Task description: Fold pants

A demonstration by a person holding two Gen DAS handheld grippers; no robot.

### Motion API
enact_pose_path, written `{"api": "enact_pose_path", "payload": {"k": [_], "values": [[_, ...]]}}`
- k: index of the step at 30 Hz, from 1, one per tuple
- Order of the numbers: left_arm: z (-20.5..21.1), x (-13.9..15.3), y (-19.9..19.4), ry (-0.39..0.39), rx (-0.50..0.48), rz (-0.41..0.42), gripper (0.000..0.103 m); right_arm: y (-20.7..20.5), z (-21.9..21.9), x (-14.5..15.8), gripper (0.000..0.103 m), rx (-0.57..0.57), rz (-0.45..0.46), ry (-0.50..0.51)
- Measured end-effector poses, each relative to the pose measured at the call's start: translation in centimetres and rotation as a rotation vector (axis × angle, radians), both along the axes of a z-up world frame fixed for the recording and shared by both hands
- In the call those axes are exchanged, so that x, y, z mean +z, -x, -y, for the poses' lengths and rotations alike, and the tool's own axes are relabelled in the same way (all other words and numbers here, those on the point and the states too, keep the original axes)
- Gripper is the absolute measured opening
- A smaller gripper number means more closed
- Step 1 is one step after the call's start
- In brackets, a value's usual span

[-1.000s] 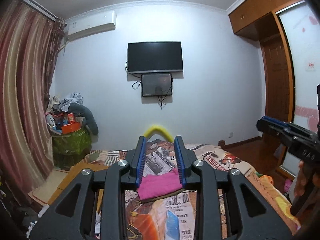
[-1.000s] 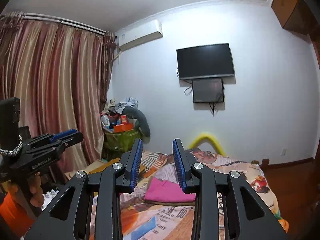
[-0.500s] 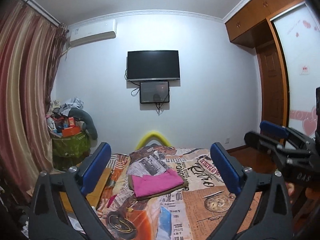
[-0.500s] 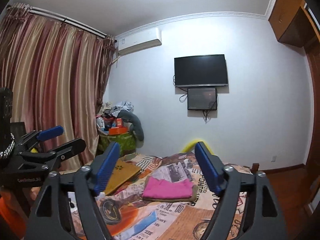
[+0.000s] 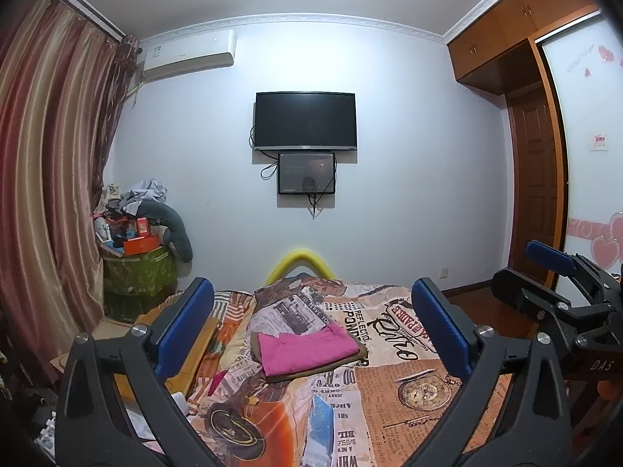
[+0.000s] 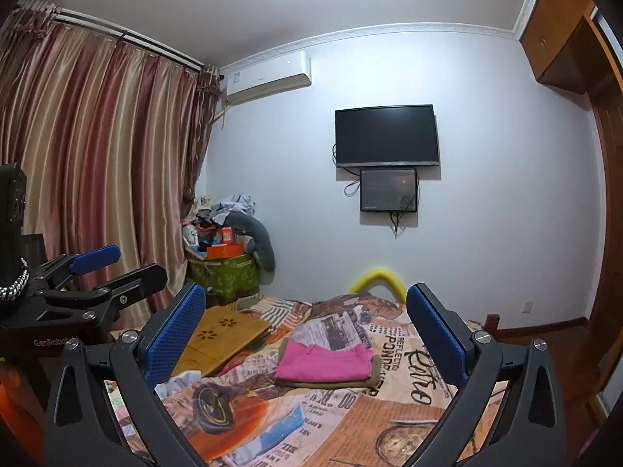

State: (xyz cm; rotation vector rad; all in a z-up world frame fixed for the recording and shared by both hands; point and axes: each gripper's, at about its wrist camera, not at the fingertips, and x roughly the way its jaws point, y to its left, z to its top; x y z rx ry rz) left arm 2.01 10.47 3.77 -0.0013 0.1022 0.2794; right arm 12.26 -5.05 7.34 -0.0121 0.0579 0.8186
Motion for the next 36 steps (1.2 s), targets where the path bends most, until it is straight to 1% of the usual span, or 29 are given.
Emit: {"api": "enact_pose_path", "payload": {"k": [13,21,36], "values": [[-0.1,-0.4,-0.8,0.016,0.002,-0.012,0.103,0.3,0.9,-0.8,0.103,-0.007,-0.021,-0.008],[-0.4,-0.7,-1.3,0.035,-0.004,-0.021,0.103,0.4,1.2,-0.8,0.103,-0.014,-0.037,-0.013],[-0.7,-1.2,-2.0,0.048,-0.016,-0.040,0.103,0.2,1.3,-0.7,0.103,-0.025,-0.056,-0.010]]}}
